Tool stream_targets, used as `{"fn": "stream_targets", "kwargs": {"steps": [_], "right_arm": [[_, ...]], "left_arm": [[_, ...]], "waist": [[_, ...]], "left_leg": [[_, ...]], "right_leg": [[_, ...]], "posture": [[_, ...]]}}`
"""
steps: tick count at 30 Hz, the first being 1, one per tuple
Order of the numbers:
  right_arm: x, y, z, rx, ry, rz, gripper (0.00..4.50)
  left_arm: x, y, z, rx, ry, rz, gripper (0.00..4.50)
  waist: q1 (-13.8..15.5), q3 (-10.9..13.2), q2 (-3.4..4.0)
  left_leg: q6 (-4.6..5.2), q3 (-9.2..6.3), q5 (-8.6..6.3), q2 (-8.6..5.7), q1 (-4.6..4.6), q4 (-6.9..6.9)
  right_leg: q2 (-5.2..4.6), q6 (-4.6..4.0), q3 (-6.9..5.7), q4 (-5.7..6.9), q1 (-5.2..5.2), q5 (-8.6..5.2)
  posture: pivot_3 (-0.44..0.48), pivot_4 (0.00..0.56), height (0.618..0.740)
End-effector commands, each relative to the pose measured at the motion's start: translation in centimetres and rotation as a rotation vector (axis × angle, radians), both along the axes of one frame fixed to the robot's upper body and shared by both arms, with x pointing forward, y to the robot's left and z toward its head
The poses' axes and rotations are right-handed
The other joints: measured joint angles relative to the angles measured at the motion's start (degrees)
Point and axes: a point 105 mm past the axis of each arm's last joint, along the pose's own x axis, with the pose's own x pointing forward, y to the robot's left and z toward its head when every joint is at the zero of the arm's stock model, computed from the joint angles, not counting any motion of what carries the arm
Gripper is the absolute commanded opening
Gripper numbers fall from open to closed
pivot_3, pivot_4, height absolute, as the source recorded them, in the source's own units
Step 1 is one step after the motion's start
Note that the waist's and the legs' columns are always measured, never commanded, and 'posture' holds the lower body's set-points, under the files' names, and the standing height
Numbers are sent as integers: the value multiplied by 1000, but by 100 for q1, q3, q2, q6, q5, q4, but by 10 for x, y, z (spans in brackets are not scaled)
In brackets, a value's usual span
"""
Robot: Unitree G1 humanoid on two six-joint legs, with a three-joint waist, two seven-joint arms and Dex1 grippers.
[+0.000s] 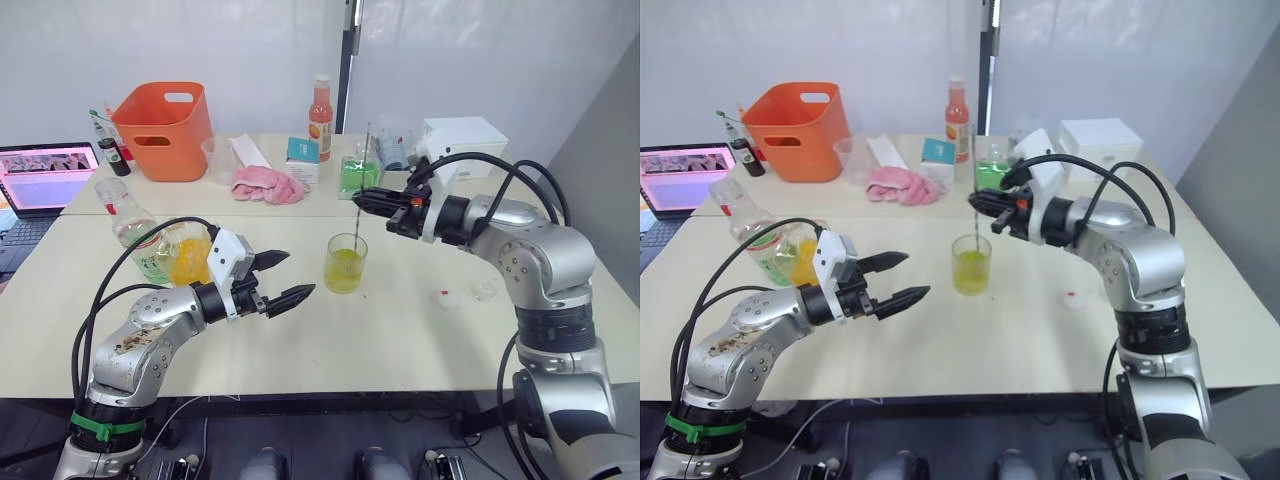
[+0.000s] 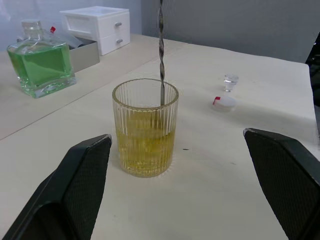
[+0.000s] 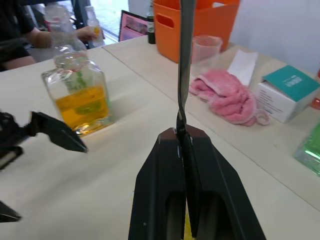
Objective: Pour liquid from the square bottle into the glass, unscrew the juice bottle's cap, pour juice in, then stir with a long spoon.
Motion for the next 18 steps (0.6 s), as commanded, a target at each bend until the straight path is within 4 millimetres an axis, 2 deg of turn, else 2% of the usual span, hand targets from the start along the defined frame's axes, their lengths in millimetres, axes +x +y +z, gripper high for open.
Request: {"fn": "stream_targets", "kwargs": {"steps": [1,4,7,13,18], "right_arm": [[2,7,14,46,-67,-14,0],[13,1,24,87,-114,-77,0],[19,-9,24,67,-125,-121,0],[4,-12,22,40,-105,-62,0],[-8,-10,30,71,-95,-12,0]], "left_arm": [[-3,-1,8,-3,-36,-11,4474],[-1,-1,9,-2,-38,-12,4474],[-1,-1,9,-2,-39,-13,4474],[-1,-1,9,-3,-39,-12,4474],[-1,-1,8,-1,-38,-16,4474]], "waist": [[3,0,0],[14,0,0],[48,0,0],[38,0,0],[11,0,0]], "left_leg": [[0,1,0,0,1,0],[0,3,0,-3,-1,1],[0,3,0,-6,-2,2],[0,3,0,-4,-2,0],[0,2,0,-2,-1,0]], "right_leg": [[0,0,0,0,0,0],[-2,0,0,0,-1,0],[-6,1,0,-1,0,0],[-4,0,0,-1,0,0],[-3,0,0,0,0,0]], "posture": [[0,150,715],[0,150,715],[0,150,715],[0,150,715],[0,150,715]]}}
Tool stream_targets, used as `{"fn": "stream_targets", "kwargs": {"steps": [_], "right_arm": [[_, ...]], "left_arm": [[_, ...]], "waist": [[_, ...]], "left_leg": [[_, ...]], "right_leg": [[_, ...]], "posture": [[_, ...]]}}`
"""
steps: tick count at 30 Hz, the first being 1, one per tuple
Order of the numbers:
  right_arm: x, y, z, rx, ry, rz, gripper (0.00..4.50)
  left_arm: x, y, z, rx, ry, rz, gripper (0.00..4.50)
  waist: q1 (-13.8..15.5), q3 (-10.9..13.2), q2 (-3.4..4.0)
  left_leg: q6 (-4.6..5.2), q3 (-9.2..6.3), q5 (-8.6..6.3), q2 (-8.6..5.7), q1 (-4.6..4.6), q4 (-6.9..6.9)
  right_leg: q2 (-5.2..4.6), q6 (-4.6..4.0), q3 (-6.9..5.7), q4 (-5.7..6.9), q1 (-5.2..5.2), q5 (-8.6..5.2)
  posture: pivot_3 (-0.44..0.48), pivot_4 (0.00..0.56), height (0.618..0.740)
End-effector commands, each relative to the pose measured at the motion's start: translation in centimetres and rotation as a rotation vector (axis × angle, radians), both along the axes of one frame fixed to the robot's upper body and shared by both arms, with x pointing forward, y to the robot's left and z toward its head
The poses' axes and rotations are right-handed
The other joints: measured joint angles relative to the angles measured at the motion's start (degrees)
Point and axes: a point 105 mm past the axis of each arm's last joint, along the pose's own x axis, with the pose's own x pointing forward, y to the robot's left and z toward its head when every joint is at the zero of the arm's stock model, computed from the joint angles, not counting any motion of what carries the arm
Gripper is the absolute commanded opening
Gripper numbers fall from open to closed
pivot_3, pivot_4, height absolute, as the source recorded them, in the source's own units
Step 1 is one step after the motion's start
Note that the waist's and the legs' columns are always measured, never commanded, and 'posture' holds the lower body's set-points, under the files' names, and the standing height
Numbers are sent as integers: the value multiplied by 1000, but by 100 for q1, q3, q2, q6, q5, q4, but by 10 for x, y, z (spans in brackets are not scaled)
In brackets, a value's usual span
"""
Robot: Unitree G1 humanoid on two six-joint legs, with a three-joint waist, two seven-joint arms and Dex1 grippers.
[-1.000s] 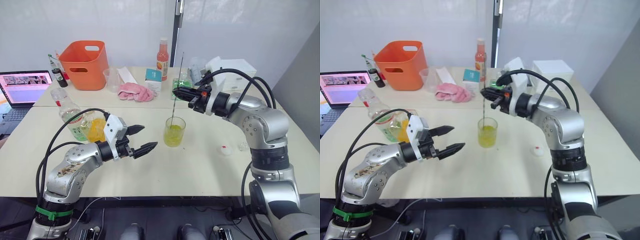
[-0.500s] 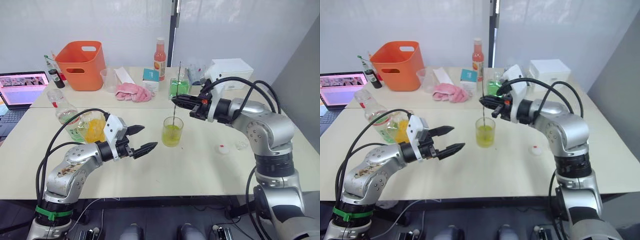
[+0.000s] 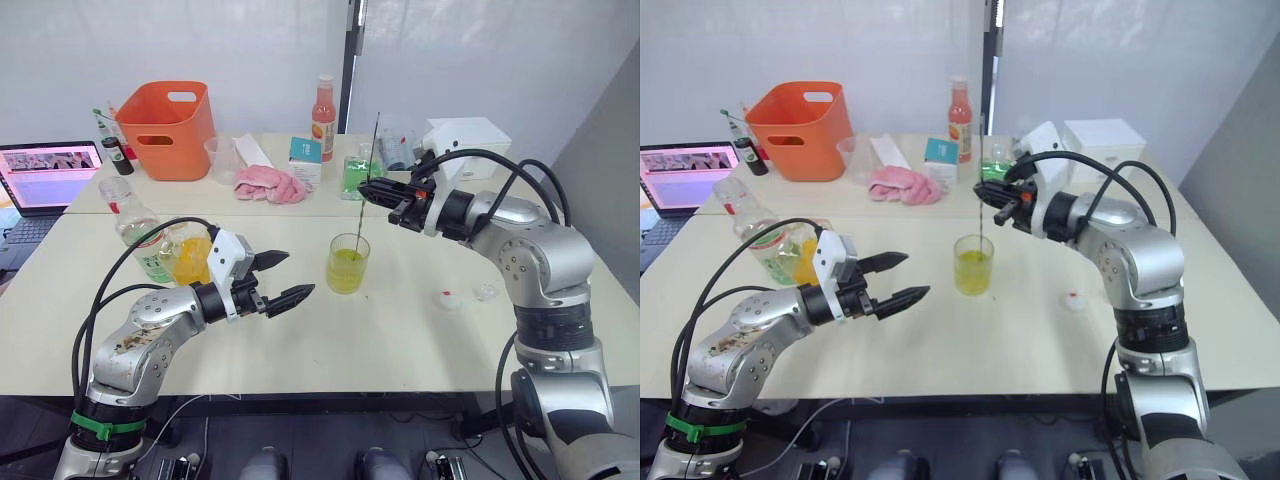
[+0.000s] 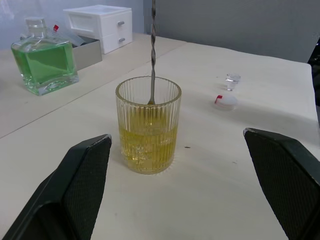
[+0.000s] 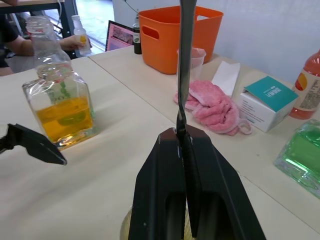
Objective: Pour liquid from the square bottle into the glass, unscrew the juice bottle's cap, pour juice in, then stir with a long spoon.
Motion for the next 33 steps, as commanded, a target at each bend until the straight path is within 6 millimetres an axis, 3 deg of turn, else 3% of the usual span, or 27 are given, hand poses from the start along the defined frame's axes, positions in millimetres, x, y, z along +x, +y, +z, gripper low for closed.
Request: {"fn": "stream_targets", "kwargs": {"steps": [1,8,17,24,28,33], "right_arm": [[-13,-1,26,52,-65,31,0],[-15,-5,29,73,-68,26,0],[-39,-25,88,229,-127,53,0],[-52,-53,98,262,35,42,0],[-58,-68,89,192,208,24,0],[-49,-81,51,83,458,-50,0]], "left_arm": [[-2,-1,9,0,-42,-15,4474],[-2,-3,8,1,-42,-21,4474],[-3,0,11,-5,-67,-18,4474],[-6,8,8,16,-79,-40,4474],[-9,14,3,44,-67,-58,4474],[-10,17,-2,67,-55,-78,4474]], "waist": [[-5,0,0],[4,0,0],[2,1,1],[9,1,1],[8,3,6],[0,3,5]], "left_leg": [[0,-1,0,0,1,0],[0,0,0,-1,0,0],[0,-1,0,1,-1,-2],[0,0,0,1,-1,-1],[1,3,0,1,-3,-6],[1,7,0,2,-2,-7]], "right_leg": [[0,0,0,0,0,0],[-2,0,0,0,0,0],[-2,0,0,-1,-2,0],[-5,-1,1,-4,2,0],[-5,-2,1,-11,-2,-1],[-5,-4,4,-19,3,-1]], "posture": [[0,150,715],[0,150,715],[0,150,715],[0,150,715],[0,150,715],[0,150,715]]}}
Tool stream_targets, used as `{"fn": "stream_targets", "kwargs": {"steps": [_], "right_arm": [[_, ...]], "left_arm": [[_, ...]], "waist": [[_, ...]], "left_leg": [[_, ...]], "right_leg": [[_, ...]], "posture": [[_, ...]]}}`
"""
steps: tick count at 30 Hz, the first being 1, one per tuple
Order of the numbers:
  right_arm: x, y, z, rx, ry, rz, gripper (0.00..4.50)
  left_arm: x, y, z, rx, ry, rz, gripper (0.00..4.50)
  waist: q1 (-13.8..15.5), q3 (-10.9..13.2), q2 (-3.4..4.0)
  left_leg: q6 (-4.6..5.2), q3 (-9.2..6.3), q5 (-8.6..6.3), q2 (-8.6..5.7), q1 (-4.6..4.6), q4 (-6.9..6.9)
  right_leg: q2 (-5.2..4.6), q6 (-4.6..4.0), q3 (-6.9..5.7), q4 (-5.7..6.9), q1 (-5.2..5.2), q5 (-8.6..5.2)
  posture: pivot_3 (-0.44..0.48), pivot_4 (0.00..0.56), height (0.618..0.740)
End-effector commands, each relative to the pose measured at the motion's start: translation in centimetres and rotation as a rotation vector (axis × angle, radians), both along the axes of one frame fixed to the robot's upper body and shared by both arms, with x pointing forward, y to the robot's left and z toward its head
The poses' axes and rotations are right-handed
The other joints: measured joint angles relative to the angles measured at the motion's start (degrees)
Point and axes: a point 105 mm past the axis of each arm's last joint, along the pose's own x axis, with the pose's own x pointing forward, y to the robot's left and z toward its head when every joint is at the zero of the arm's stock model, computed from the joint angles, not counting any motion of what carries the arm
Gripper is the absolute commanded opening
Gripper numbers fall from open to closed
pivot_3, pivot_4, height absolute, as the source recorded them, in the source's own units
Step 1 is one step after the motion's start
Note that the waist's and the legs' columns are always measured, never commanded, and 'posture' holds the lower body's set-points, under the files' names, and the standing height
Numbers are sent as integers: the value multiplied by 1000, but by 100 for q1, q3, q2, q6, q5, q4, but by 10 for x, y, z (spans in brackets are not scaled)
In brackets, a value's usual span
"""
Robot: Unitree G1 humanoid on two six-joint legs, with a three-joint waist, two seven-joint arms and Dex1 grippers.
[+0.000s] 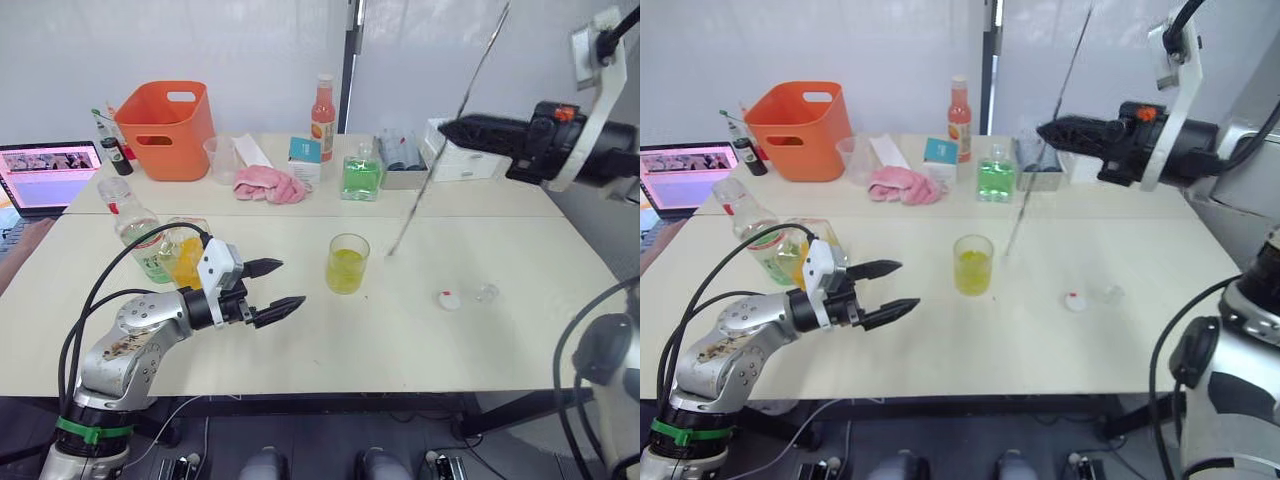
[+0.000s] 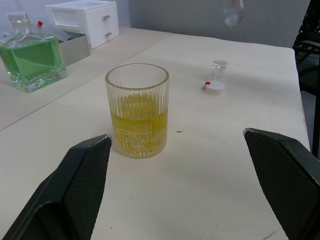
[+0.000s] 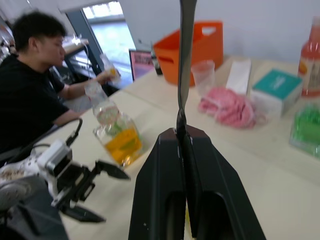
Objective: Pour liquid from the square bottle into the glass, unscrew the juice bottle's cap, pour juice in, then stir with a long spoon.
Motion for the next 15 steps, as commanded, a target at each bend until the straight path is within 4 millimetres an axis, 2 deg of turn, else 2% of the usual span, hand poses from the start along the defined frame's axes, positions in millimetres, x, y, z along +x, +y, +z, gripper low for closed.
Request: {"fn": "stream_targets", "kwargs": {"steps": [1,5,10,15], "right_arm": [[0,-2,-15,-37,106,17,0],[19,-2,-58,-121,268,-50,0],[37,1,-102,-241,379,-138,0],[52,-4,-144,-370,452,-228,0]], "left_arm": [[-2,2,7,14,-45,-14,4474],[-6,0,-2,48,-60,-61,4474],[-10,-1,-9,76,-70,-89,4474],[-12,-3,-8,76,-74,-94,4474]], "waist": [[-1,0,0],[-19,0,0],[-13,0,1],[37,0,1]], "left_leg": [[0,1,0,0,-1,0],[1,3,-1,1,-1,-3],[2,16,-1,1,-13,-1],[2,16,-1,-4,-31,6]], "right_leg": [[0,0,1,-1,-1,0],[3,0,2,-3,-3,0],[2,1,3,0,-15,1],[-1,7,-4,-1,-23,4]], "posture": [[0,150,715],[0,150,715],[0,150,715],[0,150,715]]}}
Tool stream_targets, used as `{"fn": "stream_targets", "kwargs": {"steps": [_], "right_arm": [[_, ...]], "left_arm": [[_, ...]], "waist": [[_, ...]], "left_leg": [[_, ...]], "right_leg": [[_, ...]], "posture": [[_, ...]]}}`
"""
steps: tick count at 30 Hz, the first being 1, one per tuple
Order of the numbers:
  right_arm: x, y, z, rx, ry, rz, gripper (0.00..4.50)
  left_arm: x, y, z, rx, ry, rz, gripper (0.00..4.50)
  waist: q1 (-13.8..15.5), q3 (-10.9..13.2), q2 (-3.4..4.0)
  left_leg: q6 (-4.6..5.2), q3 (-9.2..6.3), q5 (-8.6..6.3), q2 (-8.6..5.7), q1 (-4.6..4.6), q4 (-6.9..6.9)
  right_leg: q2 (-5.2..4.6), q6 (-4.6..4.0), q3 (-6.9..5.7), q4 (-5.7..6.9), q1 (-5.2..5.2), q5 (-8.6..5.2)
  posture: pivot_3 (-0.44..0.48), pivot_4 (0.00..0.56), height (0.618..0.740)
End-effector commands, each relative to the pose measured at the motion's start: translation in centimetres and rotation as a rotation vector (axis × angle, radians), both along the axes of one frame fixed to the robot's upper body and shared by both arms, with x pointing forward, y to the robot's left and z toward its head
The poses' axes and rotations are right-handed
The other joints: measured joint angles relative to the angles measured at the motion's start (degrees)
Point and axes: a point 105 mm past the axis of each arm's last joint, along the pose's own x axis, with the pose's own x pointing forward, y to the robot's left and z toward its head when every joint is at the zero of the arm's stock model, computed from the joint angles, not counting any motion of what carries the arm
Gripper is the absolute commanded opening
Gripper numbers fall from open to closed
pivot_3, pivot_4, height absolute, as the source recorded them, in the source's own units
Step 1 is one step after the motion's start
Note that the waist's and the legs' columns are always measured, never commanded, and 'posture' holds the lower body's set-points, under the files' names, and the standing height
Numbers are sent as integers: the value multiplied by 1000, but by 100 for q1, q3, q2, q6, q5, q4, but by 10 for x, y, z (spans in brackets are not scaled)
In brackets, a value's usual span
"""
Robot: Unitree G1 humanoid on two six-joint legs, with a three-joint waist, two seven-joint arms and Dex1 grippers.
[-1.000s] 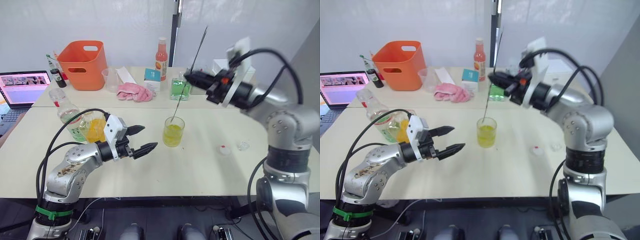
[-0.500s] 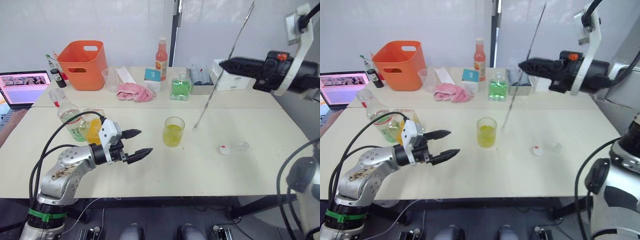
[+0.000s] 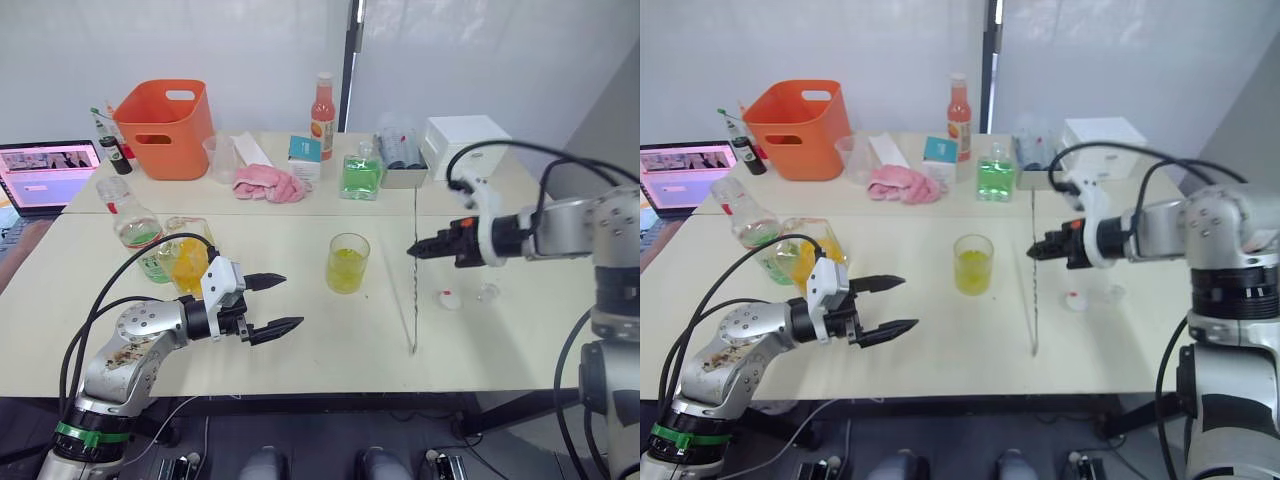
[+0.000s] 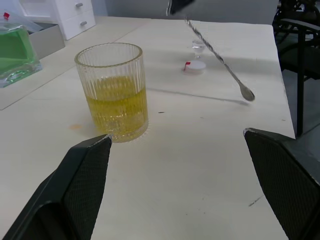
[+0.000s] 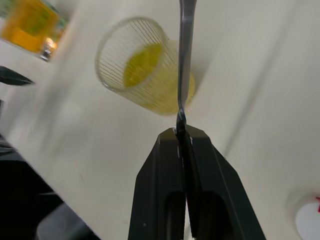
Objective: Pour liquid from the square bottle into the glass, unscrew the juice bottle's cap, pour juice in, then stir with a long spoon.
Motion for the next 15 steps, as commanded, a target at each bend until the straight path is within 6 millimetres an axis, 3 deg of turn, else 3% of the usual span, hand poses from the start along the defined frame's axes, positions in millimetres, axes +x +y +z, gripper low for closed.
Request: {"fn": "stream_targets", "kwargs": {"steps": [1,7,15], "right_arm": [[9,-4,-17,-67,9,-39,0],[35,-11,-56,-150,13,-145,0],[45,-13,-79,-135,36,-207,0]], "left_arm": [[-5,-2,8,2,-43,-20,4474],[-8,-3,9,-14,-38,-14,4474],[-9,-2,7,9,-48,-24,4474]], "waist": [[12,0,0],[19,-1,-1],[-25,-1,-1]], "left_leg": [[1,-1,0,1,0,1],[1,6,0,0,5,2],[0,13,0,2,13,2]], "right_leg": [[1,1,0,-1,1,0],[3,1,-6,-3,11,1],[7,1,-5,2,15,2]], "posture": [[0,150,715],[0,150,715],[0,150,715]]}}
